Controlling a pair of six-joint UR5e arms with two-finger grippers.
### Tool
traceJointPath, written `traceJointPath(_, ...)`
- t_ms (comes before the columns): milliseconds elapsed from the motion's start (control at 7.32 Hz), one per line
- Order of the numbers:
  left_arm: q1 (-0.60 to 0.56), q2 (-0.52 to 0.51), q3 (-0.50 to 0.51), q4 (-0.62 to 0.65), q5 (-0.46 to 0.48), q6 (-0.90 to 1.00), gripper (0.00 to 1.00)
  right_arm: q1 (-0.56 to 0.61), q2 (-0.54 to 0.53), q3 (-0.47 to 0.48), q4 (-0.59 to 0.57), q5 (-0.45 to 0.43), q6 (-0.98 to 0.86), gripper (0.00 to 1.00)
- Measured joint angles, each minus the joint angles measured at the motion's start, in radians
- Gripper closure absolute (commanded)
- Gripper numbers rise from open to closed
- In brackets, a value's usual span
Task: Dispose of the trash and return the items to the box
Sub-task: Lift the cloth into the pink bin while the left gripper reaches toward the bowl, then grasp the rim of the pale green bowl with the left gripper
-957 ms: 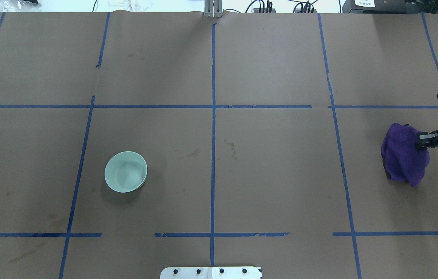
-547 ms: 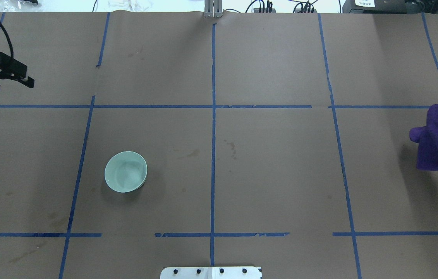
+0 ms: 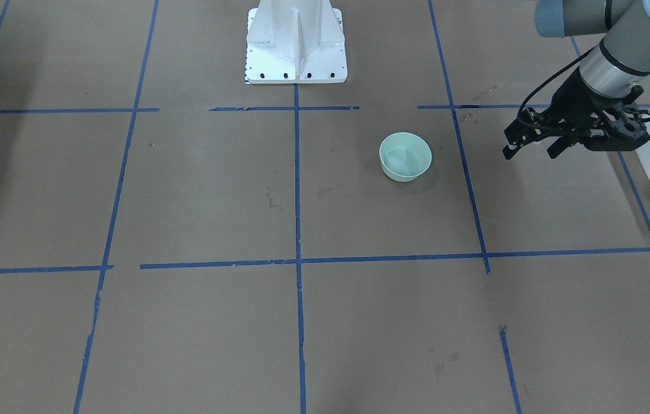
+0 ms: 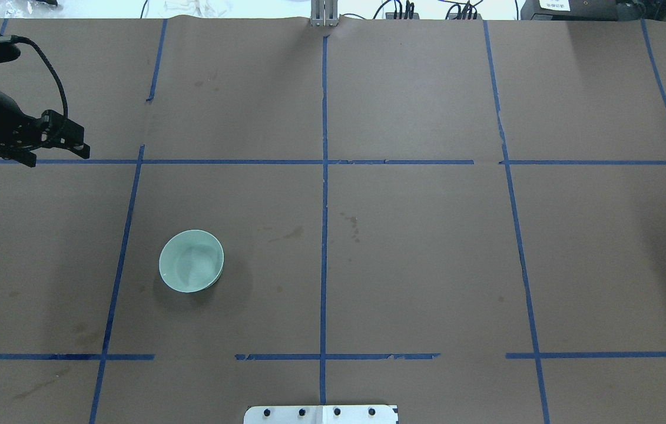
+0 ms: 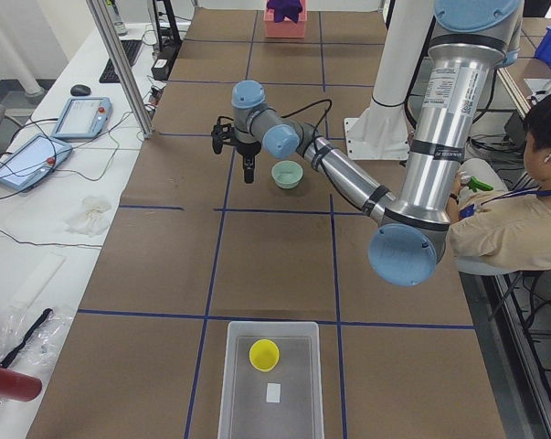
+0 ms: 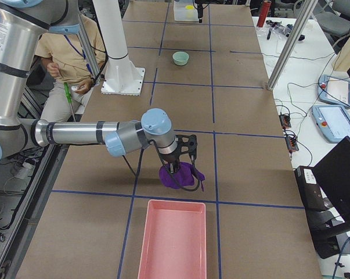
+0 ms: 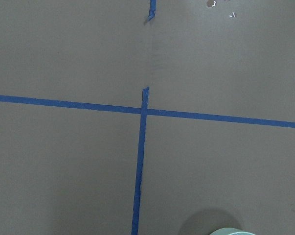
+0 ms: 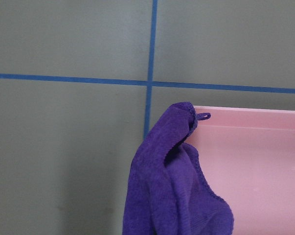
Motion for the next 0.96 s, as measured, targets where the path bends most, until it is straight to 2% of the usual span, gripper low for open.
traceJointPath(137, 0.006, 0.0, 0.002, 0.0, 0.001, -0.001, 0.0, 0.071, 0.052, -0.028, -0.118, -0.04, -0.159, 1.0)
traceJointPath(273, 0.019, 0.0, 0.006, 0.0, 0.003, -0.002, 0.0, 0.105, 0.088, -0.095, -0.164, -0.067, -0.258, 1.0)
traceJointPath(410, 0.034, 0.0, 0.011, 0.0, 0.004, -0.002, 0.0, 0.118, 0.104, -0.183, -0.139, -0.078, -0.305, 1.0)
traceJointPath(683, 0.072, -0.001, 0.013, -0.004, 0.01, 0.0, 0.0, 0.123, 0.11, -0.351, -0.01, -0.084, -0.333, 1.0)
traceJointPath(820, 0.118, 0.001, 0.013, -0.006, 0.034, -0.001, 0.0, 0.123, 0.109, -0.394, 0.018, -0.085, -0.334, 0.94)
traceJointPath(957, 0.178, 0.003, 0.019, -0.007, 0.066, -0.009, 0.0, 0.122, 0.109, -0.414, 0.028, -0.084, -0.331, 0.01)
